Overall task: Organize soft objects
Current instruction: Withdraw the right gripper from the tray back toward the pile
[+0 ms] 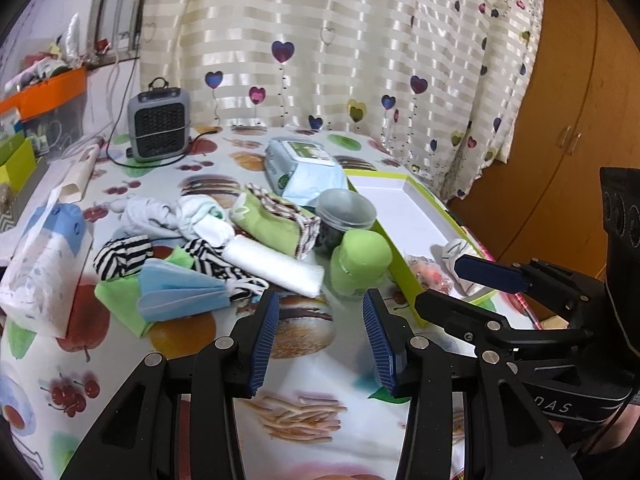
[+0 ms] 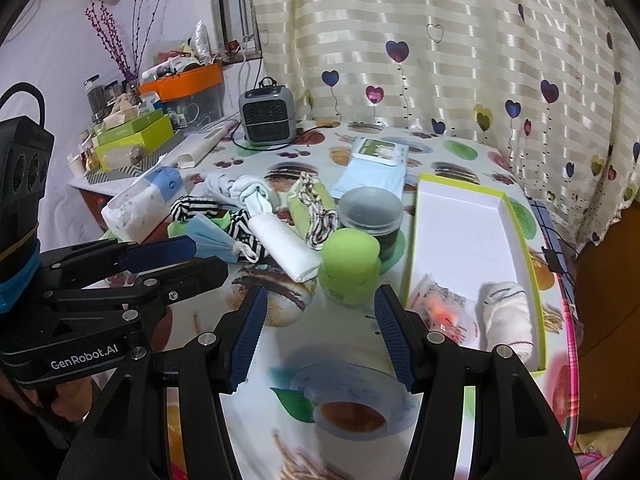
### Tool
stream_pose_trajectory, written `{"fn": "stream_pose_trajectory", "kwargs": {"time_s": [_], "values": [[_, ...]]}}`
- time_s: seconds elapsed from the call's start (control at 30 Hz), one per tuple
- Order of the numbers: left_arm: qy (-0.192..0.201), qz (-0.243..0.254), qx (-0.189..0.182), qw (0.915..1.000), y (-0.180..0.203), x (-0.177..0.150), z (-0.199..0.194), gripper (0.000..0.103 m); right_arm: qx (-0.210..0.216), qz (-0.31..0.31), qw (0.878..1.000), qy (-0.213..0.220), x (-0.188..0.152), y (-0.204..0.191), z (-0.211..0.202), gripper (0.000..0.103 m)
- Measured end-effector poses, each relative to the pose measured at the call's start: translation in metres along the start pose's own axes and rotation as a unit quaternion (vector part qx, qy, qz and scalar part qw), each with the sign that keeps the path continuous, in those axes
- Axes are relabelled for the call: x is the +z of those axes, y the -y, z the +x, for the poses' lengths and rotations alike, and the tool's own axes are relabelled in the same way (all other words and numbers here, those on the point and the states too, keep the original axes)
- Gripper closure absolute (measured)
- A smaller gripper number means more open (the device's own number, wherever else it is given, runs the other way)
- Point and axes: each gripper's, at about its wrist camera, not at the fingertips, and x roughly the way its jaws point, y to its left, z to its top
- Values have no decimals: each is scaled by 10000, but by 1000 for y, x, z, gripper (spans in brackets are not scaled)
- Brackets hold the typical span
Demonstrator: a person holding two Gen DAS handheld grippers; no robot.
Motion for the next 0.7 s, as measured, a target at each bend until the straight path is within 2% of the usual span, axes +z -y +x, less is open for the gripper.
{"fn": "stream_pose_trajectory", "kwargs": {"time_s": [0.7], "values": [[-63,-315,294,9991,-35,-7,6,60,318,-207,9991,-170,7,-22,28,46]]}}
